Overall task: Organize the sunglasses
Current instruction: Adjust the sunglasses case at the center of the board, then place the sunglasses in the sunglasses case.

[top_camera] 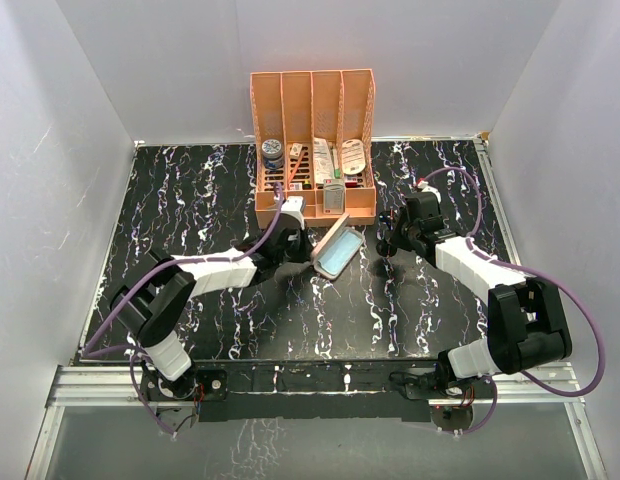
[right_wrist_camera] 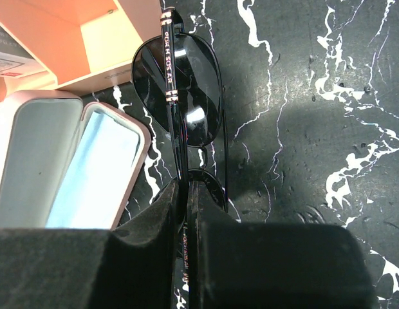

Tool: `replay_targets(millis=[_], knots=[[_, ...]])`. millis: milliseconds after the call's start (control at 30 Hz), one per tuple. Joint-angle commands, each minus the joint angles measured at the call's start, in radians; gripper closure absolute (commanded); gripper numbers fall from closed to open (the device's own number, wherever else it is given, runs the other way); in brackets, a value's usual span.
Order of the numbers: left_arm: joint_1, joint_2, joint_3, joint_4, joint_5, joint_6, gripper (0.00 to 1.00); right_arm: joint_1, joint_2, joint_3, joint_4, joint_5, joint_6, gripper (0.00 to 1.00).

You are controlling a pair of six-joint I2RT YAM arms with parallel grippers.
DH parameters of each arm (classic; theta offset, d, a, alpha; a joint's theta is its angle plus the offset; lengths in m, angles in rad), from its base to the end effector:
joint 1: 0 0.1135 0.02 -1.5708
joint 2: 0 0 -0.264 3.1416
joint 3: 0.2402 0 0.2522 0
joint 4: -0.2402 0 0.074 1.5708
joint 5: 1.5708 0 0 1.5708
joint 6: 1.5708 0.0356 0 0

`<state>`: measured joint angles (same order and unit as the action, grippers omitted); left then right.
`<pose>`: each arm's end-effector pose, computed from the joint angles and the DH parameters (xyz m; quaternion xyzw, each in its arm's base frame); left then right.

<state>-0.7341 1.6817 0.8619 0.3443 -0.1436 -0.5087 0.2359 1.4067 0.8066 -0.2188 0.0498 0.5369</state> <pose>0.2687 -0.2356 0.1877 0.0587 0.8503 -0.2526 0.4579 0.2802 0.0655 0.2051 0.1485 0.9180 0.1169 0.3487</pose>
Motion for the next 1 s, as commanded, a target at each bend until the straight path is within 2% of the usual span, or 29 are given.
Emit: replay_targets(millis=[0, 467, 967], knots=[[-0.045, -0.054, -0.001, 0.013, -0.018, 0.003, 1.0, 0.009, -0.012, 0.012, 0.055, 0.004, 0.001, 1.0], [-0.141, -0.009, 0.005, 0.022, -0.062, -0.024, 1.0, 0.046, -0.018, 0.033, 0.034, 0.016, 0.003, 1.0], [-0.161, -0.027, 0.007, 0.011, -0.097, -0.025, 1.0, 0.209, 0.044, 0.091, 0.007, 0.077, 0.044, 1.0]])
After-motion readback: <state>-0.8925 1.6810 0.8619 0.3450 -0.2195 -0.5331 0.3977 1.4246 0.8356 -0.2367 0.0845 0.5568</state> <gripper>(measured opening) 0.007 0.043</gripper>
